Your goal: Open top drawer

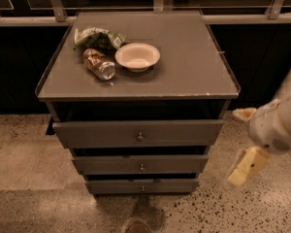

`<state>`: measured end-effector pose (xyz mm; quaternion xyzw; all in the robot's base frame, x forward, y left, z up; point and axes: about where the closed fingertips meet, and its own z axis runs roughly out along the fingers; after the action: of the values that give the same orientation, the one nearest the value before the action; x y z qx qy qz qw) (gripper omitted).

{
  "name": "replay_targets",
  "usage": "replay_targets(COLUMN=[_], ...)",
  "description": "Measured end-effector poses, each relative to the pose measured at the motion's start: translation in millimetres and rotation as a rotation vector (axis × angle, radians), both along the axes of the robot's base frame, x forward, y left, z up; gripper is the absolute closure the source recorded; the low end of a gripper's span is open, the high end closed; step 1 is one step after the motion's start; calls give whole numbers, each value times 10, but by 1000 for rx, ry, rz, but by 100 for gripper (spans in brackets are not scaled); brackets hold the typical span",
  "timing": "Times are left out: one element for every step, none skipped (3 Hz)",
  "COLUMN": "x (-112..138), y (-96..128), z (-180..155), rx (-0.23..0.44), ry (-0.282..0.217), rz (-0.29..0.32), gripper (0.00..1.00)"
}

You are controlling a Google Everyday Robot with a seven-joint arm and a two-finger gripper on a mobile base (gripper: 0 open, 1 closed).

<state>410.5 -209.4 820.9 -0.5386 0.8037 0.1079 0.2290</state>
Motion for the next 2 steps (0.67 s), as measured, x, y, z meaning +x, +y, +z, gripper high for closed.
replay_targets(x=[188, 390], y=[90, 52], z=[-689, -718], rx=[140, 146], ry=[23, -34], rz=[-92, -132], gripper=[0, 0])
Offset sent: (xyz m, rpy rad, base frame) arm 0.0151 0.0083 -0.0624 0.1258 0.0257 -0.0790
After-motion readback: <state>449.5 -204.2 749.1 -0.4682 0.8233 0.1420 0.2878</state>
